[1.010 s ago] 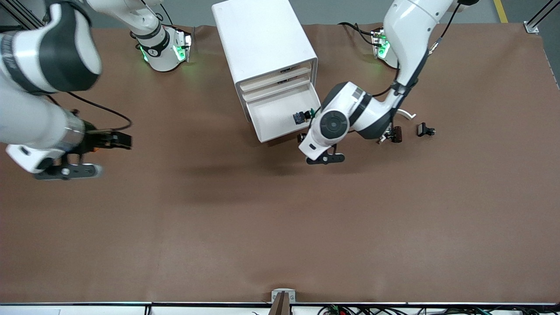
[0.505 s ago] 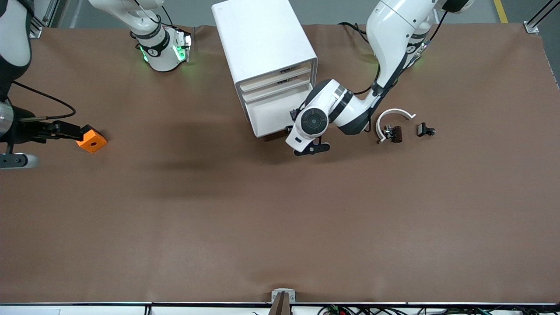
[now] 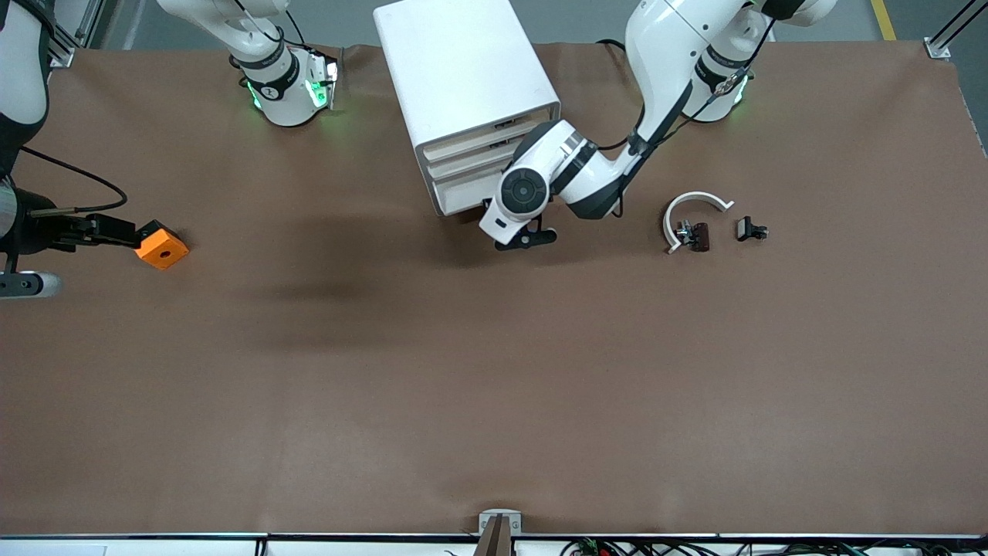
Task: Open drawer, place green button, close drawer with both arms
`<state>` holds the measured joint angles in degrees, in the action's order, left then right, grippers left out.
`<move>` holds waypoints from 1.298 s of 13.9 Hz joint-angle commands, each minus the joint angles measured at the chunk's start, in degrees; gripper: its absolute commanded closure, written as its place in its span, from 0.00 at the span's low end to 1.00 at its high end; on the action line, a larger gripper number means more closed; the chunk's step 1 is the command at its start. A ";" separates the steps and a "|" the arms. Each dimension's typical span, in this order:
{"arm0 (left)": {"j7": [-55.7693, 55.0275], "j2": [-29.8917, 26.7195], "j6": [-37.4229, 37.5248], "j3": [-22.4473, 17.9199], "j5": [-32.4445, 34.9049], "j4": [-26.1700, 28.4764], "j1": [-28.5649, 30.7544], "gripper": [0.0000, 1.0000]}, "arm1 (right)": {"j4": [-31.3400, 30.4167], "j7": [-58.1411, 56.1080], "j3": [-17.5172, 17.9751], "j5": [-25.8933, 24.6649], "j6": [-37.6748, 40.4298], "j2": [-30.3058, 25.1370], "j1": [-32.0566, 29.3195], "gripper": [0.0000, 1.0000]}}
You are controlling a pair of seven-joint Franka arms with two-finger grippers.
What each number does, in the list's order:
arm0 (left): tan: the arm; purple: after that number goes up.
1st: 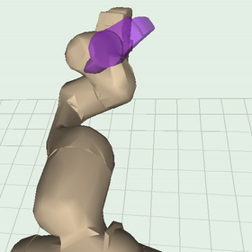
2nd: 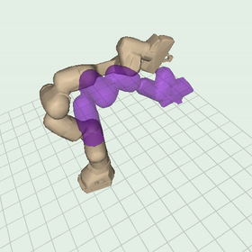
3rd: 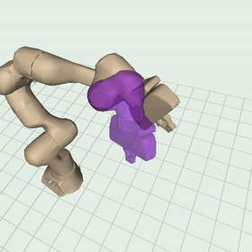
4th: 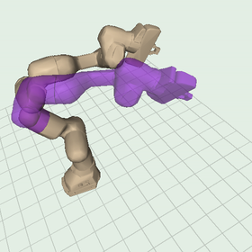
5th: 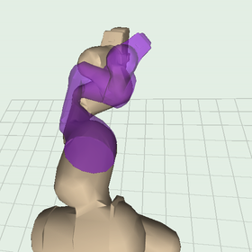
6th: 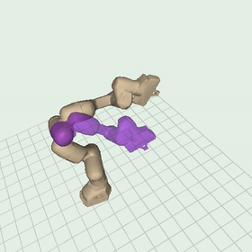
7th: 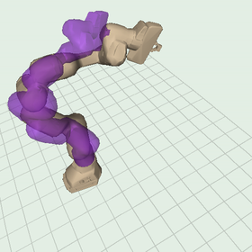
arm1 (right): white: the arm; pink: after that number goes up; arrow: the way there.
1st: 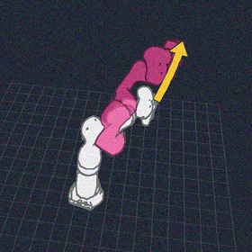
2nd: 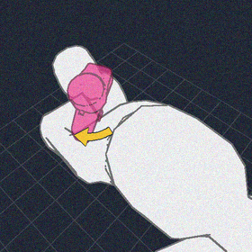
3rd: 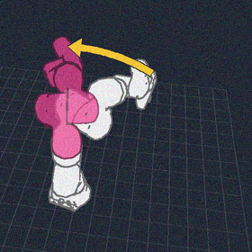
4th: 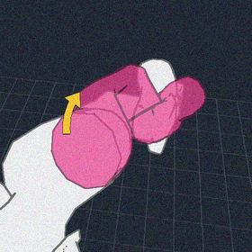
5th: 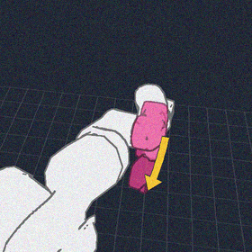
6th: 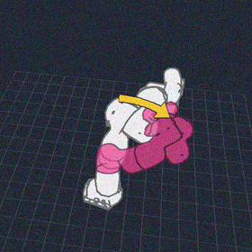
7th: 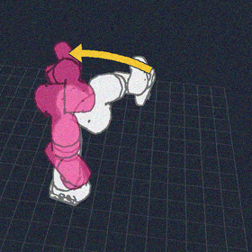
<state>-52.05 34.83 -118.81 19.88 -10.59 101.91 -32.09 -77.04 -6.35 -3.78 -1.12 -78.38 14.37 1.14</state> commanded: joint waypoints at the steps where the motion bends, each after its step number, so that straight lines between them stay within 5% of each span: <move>1: -0.51 -0.12 0.94 1.56 -3.28 -0.49 0.19 0.00 | -0.40 -3.48 1.06 -1.34 1.48 -1.01 -1.93 0.00; 10: -4.99 -0.38 2.00 3.76 -3.56 -1.01 2.11 0.00 | 3.90 -2.87 0.71 -1.43 2.97 -1.10 -2.71 0.00; 13: -4.73 -0.47 2.43 3.14 -1.72 -4.96 7.90 0.00 | 4.09 -2.88 1.06 -0.20 6.56 -2.23 -4.39 0.00; 18: -4.29 -1.25 3.75 3.14 11.18 -9.45 18.44 0.00 | 2.51 -2.96 1.15 1.38 6.22 -6.45 -4.04 0.00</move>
<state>-56.20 34.64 -116.83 22.62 -3.57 93.88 -16.25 -73.00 -8.84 -3.25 -0.77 -71.72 10.97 -2.20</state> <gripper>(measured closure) 0.000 0.000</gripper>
